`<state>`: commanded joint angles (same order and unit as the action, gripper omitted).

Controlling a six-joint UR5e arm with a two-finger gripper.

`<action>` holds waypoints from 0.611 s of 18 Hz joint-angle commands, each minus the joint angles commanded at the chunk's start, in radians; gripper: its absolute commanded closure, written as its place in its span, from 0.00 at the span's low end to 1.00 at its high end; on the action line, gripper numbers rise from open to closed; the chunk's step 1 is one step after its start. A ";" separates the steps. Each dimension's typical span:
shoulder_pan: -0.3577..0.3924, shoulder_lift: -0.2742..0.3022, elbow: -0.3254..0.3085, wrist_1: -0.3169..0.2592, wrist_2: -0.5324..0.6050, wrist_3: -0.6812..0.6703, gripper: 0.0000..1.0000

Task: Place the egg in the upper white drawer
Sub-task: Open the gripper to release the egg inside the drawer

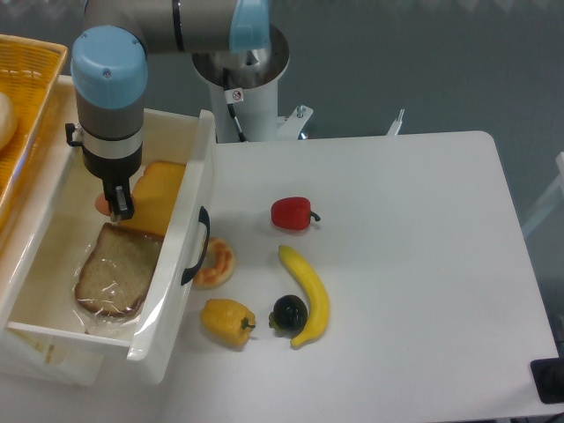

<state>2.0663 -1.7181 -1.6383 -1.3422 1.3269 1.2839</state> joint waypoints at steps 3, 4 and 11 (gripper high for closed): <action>0.000 -0.002 0.000 0.000 0.000 0.000 0.50; 0.000 -0.003 0.000 0.000 0.000 -0.002 0.50; -0.012 -0.017 0.000 0.000 0.023 0.000 0.45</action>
<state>2.0540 -1.7349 -1.6383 -1.3422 1.3497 1.2839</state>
